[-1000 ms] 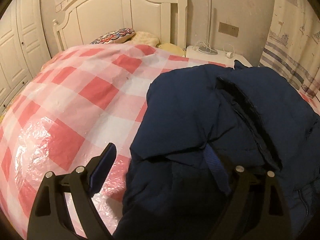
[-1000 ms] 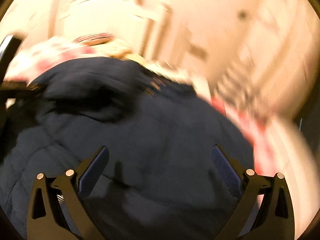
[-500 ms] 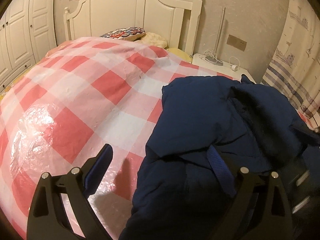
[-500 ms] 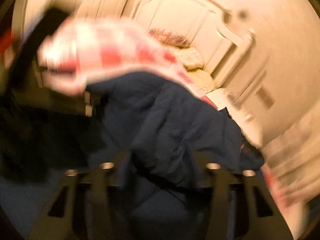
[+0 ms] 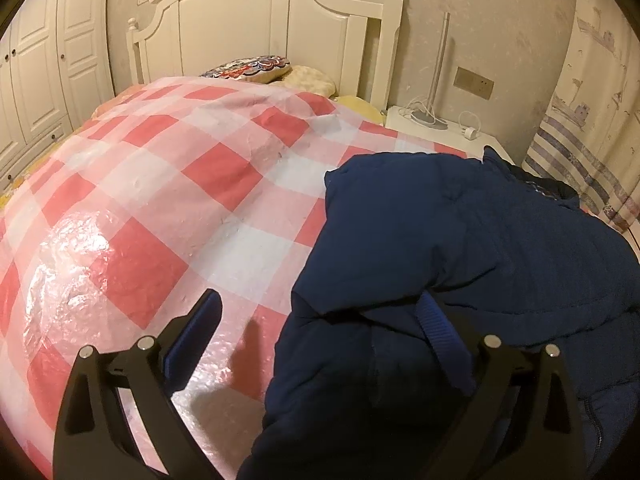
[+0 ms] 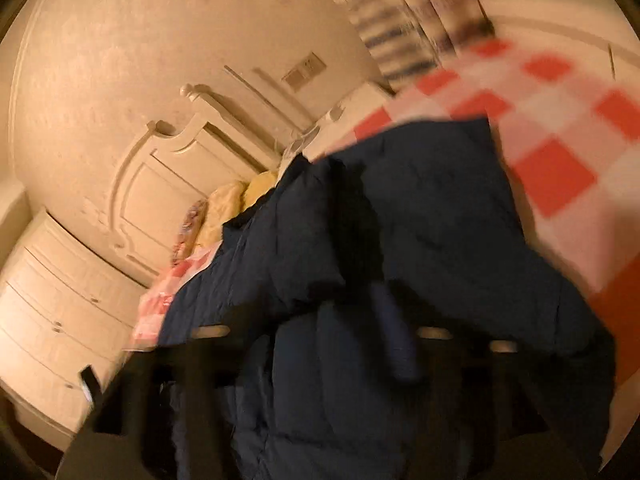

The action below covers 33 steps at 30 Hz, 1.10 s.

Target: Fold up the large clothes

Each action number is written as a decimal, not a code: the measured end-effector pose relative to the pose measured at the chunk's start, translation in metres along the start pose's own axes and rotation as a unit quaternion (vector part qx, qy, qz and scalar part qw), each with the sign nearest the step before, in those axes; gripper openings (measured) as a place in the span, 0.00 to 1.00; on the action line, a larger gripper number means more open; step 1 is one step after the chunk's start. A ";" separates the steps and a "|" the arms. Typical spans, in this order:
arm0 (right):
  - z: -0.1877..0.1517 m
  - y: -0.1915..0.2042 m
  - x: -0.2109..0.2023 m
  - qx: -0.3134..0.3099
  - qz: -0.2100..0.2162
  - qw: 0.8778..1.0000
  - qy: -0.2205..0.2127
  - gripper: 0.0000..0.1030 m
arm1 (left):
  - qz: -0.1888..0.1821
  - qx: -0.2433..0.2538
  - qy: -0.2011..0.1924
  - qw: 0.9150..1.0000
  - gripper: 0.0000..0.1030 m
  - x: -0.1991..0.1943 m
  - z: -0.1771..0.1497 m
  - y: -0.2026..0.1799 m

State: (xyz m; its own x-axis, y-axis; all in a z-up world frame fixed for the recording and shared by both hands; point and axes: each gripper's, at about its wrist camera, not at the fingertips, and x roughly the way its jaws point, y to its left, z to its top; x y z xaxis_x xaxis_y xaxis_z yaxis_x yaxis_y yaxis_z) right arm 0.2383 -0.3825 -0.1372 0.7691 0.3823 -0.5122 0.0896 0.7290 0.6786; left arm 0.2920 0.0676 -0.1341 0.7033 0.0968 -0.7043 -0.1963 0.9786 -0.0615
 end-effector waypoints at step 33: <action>-0.040 0.062 -0.044 -0.160 -0.157 0.973 -0.051 0.87 | -0.033 0.000 -0.061 0.998 0.98 -0.024 -0.002 -0.004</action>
State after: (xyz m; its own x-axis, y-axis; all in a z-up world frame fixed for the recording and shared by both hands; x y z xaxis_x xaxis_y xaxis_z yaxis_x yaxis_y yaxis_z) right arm 0.1846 -0.3318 -0.0934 0.7957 0.0659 -0.6021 0.1414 0.9464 0.2905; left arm 0.2746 0.0609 -0.1181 0.7920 0.0544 -0.6081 -0.1480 0.9834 -0.1049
